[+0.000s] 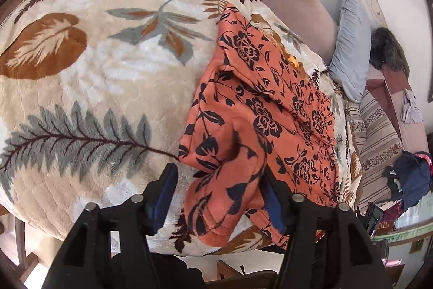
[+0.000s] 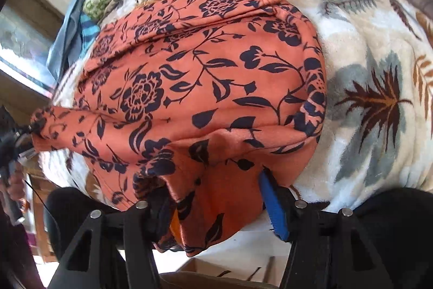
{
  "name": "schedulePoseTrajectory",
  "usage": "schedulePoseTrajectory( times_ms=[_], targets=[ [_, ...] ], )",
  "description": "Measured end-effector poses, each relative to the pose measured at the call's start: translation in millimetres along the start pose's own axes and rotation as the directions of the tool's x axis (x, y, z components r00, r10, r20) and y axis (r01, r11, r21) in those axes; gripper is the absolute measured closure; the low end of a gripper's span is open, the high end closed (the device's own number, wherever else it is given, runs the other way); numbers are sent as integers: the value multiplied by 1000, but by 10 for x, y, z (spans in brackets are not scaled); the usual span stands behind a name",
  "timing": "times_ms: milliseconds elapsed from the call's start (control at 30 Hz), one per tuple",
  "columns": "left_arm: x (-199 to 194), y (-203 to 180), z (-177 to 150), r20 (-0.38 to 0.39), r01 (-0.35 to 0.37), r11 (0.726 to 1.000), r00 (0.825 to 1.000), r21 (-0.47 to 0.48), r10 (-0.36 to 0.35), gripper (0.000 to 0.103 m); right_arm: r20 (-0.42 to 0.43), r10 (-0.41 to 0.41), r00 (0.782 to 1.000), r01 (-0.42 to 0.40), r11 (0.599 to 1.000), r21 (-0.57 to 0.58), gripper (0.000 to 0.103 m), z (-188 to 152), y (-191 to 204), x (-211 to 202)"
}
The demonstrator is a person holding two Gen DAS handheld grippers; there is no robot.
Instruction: Fold small clothes
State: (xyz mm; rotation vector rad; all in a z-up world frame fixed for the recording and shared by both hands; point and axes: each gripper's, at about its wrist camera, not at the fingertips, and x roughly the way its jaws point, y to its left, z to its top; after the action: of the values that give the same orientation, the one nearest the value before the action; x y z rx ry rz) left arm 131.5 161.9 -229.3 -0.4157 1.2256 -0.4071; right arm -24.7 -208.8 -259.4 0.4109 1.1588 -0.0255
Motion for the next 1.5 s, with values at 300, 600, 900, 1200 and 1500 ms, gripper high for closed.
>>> schedulePoseTrajectory(
  times_ms=[300,600,900,1200,1500],
  targets=[
    [151,-225,-91,-42,-61,982,997,178,69,93,111,93,989,-104,989,102,100,52,-173,-281],
    [-203,-442,228,23,168,978,985,123,-172,94,305,262,916,-349,894,281,99,525,-569,-626],
    [-51,-502,1086,73,188,982,979,10,-188,94,422,246,872,-425,809,407,100,1427,-1208,-534],
    [884,-557,2337,33,103,991,994,-81,-101,93,440,131,888,-366,779,508,100,2852,-1793,192],
    [1120,-181,2518,156,211,954,971,-211,-180,57,351,303,886,-463,615,638,92,3013,-2260,1056]
  ],
)
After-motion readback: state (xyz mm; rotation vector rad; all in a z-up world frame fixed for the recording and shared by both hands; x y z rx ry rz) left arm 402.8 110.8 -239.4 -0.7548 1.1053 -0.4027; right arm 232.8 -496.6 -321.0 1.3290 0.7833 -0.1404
